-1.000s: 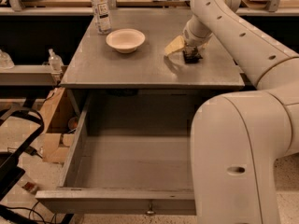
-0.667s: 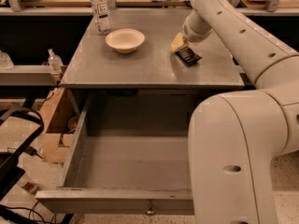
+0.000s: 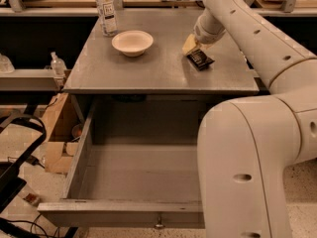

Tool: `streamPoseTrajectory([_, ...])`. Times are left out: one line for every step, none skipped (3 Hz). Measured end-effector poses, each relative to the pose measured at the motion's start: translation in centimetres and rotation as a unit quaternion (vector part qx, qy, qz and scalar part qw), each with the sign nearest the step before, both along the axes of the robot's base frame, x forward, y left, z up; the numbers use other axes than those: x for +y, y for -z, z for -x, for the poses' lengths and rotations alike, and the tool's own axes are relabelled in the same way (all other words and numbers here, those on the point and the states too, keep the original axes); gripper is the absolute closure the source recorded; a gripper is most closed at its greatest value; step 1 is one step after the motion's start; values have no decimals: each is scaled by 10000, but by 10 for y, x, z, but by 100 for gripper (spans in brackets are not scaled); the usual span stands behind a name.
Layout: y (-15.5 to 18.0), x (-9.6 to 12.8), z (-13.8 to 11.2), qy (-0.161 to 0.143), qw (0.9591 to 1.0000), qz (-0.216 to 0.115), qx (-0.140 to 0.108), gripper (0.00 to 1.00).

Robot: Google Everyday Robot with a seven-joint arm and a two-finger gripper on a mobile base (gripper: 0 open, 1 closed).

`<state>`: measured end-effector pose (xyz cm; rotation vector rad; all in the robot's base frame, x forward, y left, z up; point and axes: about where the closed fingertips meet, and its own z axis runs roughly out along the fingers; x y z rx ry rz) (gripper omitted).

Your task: Place rxbar chocolate into top drawer

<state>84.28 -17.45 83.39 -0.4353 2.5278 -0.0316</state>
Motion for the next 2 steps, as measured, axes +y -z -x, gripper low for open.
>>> streamPoseTrajectory([-9,1,-1,-58,9999,-81,-69,100])
streamPoseTrajectory([-45,-4,2,-137,9991,-138,-386,100])
